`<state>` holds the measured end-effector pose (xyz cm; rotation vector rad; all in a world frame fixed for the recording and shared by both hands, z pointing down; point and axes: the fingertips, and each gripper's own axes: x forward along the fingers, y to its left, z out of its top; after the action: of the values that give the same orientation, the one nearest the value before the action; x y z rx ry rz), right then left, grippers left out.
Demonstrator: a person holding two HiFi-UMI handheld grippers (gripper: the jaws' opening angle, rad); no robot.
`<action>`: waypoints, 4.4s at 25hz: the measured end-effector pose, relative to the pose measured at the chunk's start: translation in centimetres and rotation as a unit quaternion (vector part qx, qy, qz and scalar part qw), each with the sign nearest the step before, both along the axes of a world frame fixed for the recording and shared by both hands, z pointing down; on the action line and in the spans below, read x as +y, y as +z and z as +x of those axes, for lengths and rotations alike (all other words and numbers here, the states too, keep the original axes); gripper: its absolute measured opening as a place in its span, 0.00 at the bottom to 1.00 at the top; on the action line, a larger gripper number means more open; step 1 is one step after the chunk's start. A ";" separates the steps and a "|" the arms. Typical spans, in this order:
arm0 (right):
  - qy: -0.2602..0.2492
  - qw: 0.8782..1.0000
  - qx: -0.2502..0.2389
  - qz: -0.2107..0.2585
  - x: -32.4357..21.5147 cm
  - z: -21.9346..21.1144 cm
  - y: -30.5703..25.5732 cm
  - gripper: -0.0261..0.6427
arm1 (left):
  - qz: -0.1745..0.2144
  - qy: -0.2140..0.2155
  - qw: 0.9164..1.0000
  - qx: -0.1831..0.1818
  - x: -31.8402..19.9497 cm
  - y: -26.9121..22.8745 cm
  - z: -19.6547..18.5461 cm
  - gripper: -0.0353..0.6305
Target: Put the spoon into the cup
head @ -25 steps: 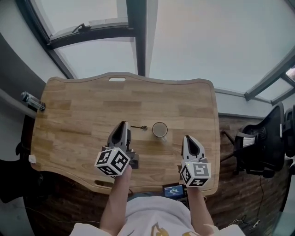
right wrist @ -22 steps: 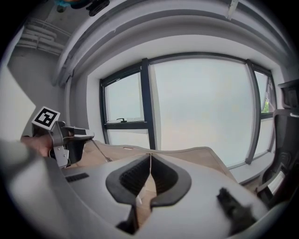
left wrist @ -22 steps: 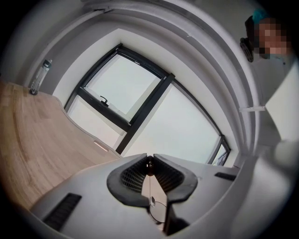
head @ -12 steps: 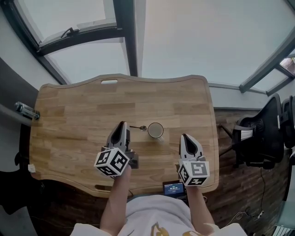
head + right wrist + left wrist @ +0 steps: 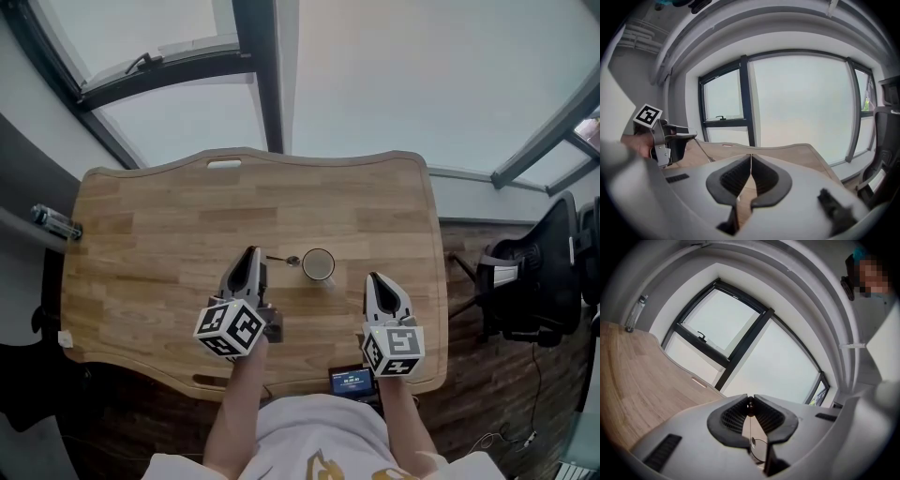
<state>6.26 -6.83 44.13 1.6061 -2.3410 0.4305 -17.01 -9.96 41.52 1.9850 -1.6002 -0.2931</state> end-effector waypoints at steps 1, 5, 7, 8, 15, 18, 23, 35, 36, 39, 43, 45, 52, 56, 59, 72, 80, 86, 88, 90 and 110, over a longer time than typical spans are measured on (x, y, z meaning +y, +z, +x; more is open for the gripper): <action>-0.001 1.000 0.000 -0.002 0.0 0.0 0.2 0.09 | -0.002 0.000 1.000 0.000 0.0 0.2 0.0 0.13; -0.003 1.000 0.000 -0.005 0.0 0.1 0.7 0.09 | -0.008 -0.001 1.000 -0.002 0.0 0.8 0.1 0.13; -0.002 1.000 0.000 -0.007 -0.1 0.4 1.0 0.09 | -0.009 -0.001 1.000 -0.003 -0.1 1.1 0.2 0.13; -0.002 1.000 0.000 -0.008 -0.1 0.5 1.1 0.09 | -0.010 -0.002 1.000 -0.003 -0.2 1.3 0.3 0.13; 0.000 1.000 -0.001 -0.018 0.1 1.5 2.1 0.09 | -0.017 0.002 1.000 -0.007 -0.7 2.0 1.2 0.13; 0.000 1.000 -0.004 -0.019 0.0 1.6 2.3 0.09 | -0.021 0.003 1.000 -0.011 -0.8 2.3 1.4 0.13; 0.003 1.000 -0.008 -0.025 -0.3 2.1 2.7 0.09 | -0.026 0.006 1.000 -0.016 -1.1 2.6 1.9 0.13; 0.000 0.999 -0.010 -0.036 -0.7 1.8 3.7 0.09 | -0.034 0.010 0.999 -0.014 -1.7 3.6 2.3 0.13; -0.001 0.999 -0.010 -0.036 -0.7 1.8 3.8 0.09 | -0.035 0.010 0.999 -0.013 -1.7 3.7 2.3 0.13; -0.001 0.999 -0.011 -0.040 -0.9 1.7 4.0 0.09 | -0.037 0.011 0.999 -0.012 -1.8 3.9 2.3 0.13; 0.001 0.999 -0.012 -0.043 -1.0 1.6 4.2 0.09 | -0.040 0.014 0.999 -0.010 -2.0 4.2 2.4 0.13; 0.001 0.999 -0.014 -0.044 -1.1 1.6 4.2 0.09 | -0.042 0.016 0.999 -0.010 -2.1 4.3 2.5 0.13; 0.001 0.999 -0.016 -0.049 -1.4 1.5 4.6 0.09 | -0.049 0.021 0.999 -0.007 -2.4 4.9 2.9 0.13; -0.001 0.999 -0.015 -0.052 -1.6 1.4 4.8 0.09 | -0.051 0.023 0.998 -0.005 -2.5 5.1 3.0 0.13; -0.001 0.998 -0.015 -0.053 -1.7 1.5 4.9 0.09 | -0.052 0.024 0.998 -0.004 -2.6 5.2 3.2 0.13; -0.003 0.998 -0.017 -0.058 -1.9 1.9 5.4 0.09 | -0.059 0.029 0.998 -0.006 -2.6 5.9 4.0 0.13; -0.004 0.998 -0.019 -0.060 -1.9 2.2 5.7 0.09 | -0.062 0.032 0.998 -0.012 -2.4 6.4 4.5 0.13; -0.003 0.998 -0.020 -0.063 -1.8 2.7 6.0 0.09 | -0.063 0.035 0.997 -0.018 -2.4 6.6 5.1 0.13; -0.003 0.998 -0.020 -0.064 -1.7 2.8 6.1 0.09 | -0.064 0.035 0.997 -0.019 -2.3 6.7 5.2 0.13; -0.003 0.998 -0.020 -0.066 -1.6 3.0 6.3 0.09 | -0.066 0.037 0.997 -0.020 -2.2 7.0 5.3 0.13; 0.001 0.997 -0.021 -0.075 -2.1 3.6 7.4 0.09 | -0.068 0.043 0.996 -0.027 -2.2 7.8 6.0 0.13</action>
<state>9.81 -8.96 51.52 1.5435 -2.2764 0.6303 -11.04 -12.15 49.33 1.9661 -1.5194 -0.0955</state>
